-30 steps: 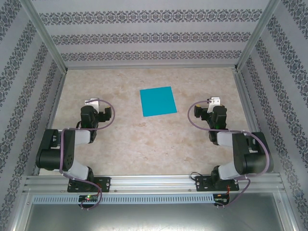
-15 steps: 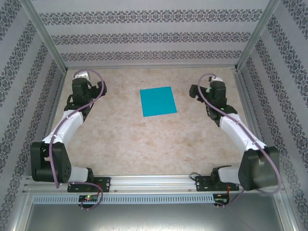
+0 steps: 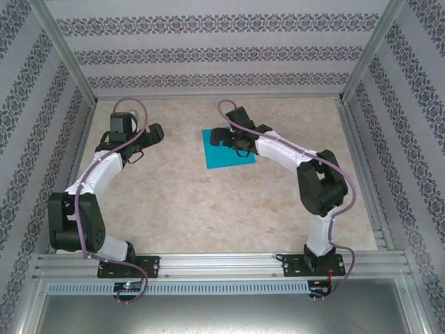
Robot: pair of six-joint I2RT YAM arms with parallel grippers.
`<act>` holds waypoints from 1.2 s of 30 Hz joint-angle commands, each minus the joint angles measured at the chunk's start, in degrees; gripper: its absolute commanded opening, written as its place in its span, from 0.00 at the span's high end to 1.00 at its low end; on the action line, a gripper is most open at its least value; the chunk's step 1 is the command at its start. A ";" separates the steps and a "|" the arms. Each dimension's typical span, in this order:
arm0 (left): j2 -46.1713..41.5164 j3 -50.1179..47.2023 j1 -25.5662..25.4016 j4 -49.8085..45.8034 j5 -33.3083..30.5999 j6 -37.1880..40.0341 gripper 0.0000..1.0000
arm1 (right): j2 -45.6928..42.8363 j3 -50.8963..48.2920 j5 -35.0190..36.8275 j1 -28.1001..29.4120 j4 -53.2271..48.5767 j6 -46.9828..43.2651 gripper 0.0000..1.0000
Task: Fold a paper plane with a square sheet of paper (pick it up from the middle)
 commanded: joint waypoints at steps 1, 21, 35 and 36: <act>0.15 1.96 -0.31 -2.22 3.19 -1.80 0.00 | 5.09 5.57 0.02 -0.09 -5.25 3.16 0.02; 2.17 2.85 -0.44 -3.33 5.21 -3.44 0.00 | 12.76 2.85 -0.93 -0.17 -11.02 8.69 0.03; 4.91 3.62 -0.49 -4.07 7.06 -6.95 0.00 | -14.05 -36.69 3.38 0.58 -13.72 7.80 0.03; 5.03 3.64 -0.49 -3.82 7.39 -7.20 0.00 | -14.93 -36.61 3.42 0.54 -14.98 6.84 0.02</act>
